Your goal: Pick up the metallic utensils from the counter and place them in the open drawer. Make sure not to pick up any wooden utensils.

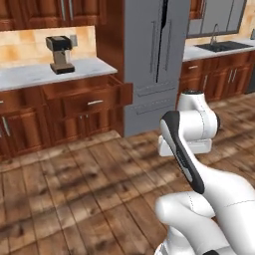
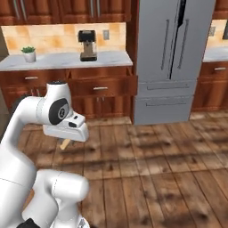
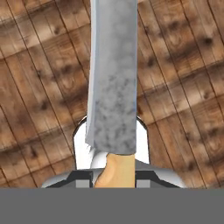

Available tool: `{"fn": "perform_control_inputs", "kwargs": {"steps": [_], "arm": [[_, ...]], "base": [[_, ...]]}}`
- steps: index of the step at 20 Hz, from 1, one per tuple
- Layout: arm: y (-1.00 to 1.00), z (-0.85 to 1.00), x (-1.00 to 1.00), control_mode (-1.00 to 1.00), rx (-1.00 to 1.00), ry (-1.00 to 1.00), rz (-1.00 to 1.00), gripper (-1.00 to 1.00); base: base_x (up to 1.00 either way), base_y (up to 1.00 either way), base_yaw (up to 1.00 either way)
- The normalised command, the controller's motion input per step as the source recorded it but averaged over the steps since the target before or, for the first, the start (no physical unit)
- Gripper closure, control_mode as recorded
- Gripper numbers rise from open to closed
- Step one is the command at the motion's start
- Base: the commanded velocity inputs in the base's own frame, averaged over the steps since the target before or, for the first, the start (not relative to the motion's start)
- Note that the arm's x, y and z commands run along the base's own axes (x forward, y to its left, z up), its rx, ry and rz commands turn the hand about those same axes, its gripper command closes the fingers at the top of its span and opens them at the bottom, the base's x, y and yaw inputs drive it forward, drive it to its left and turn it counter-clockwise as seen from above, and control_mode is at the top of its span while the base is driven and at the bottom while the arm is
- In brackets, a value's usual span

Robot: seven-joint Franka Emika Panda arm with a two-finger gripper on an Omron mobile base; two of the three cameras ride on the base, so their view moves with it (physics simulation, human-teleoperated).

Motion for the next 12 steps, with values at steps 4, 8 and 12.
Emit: {"fn": "perform_control_inputs", "kwargs": {"steps": [4,8,12], "arm": [[0.00,0.00,0.00,1.00,0.00,0.00,0.00,1.00],[0.00,0.00,0.00,1.00,0.00,0.00,0.00,1.00],[0.00,0.00,0.00,1.00,0.00,0.00,0.00,1.00]], "base": [[1.00,0.69,-0.36],[1.00,0.88,-0.40],[0.98,0.91,-0.45]]}}
